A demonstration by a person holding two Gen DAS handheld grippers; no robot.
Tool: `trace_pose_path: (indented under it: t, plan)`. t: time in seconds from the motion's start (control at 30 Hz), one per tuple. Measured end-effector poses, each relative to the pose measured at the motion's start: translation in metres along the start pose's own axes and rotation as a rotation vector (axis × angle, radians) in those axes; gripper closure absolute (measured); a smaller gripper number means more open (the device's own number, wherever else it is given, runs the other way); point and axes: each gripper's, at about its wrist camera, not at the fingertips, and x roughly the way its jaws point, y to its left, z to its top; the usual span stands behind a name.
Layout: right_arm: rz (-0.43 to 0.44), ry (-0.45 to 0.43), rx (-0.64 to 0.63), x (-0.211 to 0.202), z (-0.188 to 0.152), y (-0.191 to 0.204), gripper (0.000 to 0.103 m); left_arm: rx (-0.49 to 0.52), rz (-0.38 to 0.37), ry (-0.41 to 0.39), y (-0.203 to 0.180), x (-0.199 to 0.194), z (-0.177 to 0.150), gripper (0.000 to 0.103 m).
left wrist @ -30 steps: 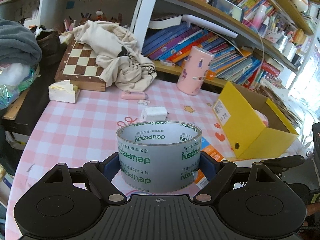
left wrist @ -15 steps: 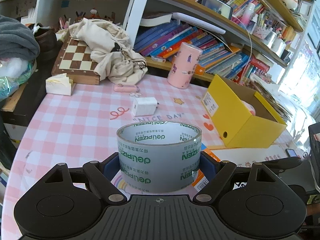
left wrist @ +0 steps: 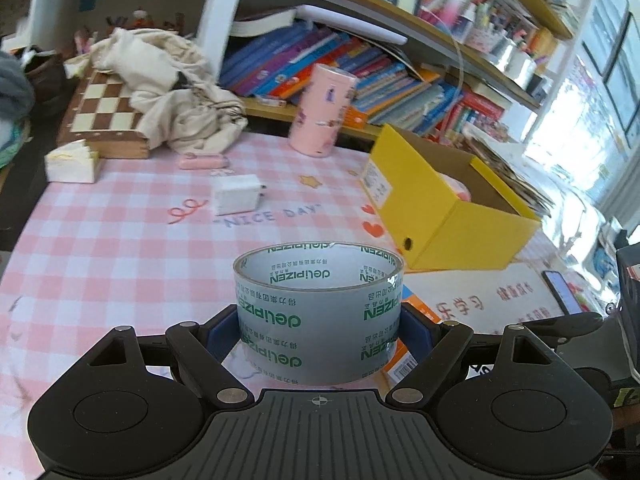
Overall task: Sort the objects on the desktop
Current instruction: 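Lift and carry the tape roll and carton toward the yellow box with both tools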
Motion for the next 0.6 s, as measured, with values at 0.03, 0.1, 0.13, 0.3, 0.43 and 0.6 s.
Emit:
trace_pose_path:
  t: [0.03,0.1,0.13,0.3,0.43,0.6]
  plan:
    - [-0.005,0.0,0.009,-0.002,-0.002,-0.002,0.054,0.008,-0.009,0.004,-0.003,0.002,0.0,0.019]
    - [-0.014,0.0,0.028,-0.006,-0.007,-0.007,0.054,0.025,-0.026,0.011,-0.01,0.006,0.001,0.019]
    - [-0.018,0.0,0.04,-0.008,-0.01,-0.009,0.054,0.033,-0.033,0.015,-0.014,0.008,0.001,0.019]
    - [-0.042,-0.001,0.125,-0.018,-0.023,-0.033,0.054,0.073,-0.069,0.036,-0.032,0.018,0.003,0.019]
    - [-0.055,0.002,0.184,-0.025,-0.035,-0.051,0.054,0.102,-0.091,0.049,-0.047,0.026,0.005,0.019]
    - [-0.073,-0.005,0.222,-0.035,-0.043,-0.068,0.054,0.134,-0.116,0.056,-0.067,0.034,0.008,0.019]
